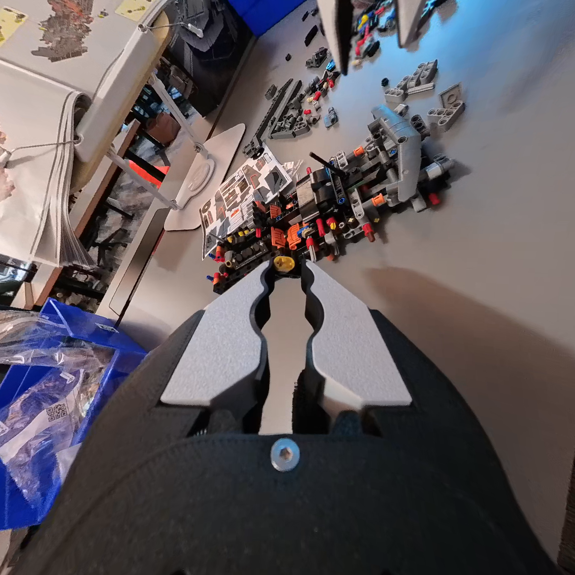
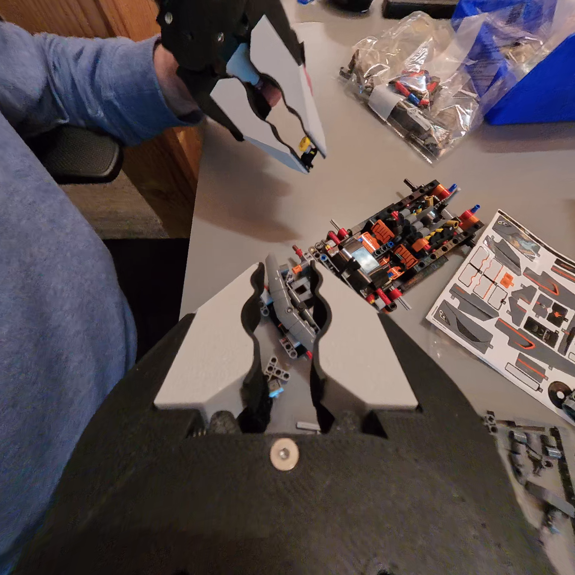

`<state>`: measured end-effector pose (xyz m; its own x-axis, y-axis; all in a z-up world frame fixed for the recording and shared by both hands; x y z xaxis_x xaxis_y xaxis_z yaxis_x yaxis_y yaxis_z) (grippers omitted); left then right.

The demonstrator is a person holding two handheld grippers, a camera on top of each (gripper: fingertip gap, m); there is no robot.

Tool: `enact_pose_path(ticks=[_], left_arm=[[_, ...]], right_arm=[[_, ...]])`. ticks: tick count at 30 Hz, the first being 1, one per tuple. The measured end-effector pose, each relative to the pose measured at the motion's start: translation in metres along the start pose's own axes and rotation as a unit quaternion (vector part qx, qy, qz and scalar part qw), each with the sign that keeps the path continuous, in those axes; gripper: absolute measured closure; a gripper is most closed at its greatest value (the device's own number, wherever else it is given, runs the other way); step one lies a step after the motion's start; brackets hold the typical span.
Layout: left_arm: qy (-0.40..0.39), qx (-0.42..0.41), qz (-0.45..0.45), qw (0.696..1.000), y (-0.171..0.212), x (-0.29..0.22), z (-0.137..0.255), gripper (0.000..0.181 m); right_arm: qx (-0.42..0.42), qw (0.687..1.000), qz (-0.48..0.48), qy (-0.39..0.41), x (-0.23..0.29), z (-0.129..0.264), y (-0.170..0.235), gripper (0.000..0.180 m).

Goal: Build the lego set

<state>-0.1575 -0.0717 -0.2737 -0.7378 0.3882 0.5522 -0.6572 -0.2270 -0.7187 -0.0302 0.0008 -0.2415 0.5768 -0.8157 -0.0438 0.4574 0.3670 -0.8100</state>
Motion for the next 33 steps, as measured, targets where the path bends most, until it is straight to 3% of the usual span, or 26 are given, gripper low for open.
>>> enact_pose_path(ticks=[1, 10, 24, 33], left_arm=[[-0.003, -0.003, -0.005, 1.0, -0.001, -0.001, 0.001, 0.167], [-0.007, -0.059, -0.038, 0.998, -0.022, -0.018, 0.007, 0.167], [-0.003, -0.112, -0.053, 0.992, -0.042, -0.043, 0.007, 0.167], [-0.023, -0.128, -0.067, 0.989, -0.049, -0.043, 0.011, 0.167]], right_arm=[[-0.006, 1.0, -0.005, 0.003, -0.001, -0.002, -0.003, 0.155], [-0.006, 1.0, -0.004, 0.003, 0.007, -0.037, -0.022, 0.159], [-0.017, 0.998, -0.066, 0.013, 0.018, -0.055, -0.028, 0.157], [-0.043, 0.991, -0.112, -0.052, 0.028, -0.057, -0.031, 0.177]])
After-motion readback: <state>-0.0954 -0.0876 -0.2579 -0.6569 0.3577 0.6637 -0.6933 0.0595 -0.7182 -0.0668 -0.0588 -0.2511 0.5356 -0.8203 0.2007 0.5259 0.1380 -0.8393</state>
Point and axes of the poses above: each gripper's, where its closed fingertips meet, z back along the fingers, y out of its underside, x = y × z across the jaws, the point moved 3 cm from there along z, back along the fingers, and after that the axes turned 3 degrees about z, right-handed, at the moved point
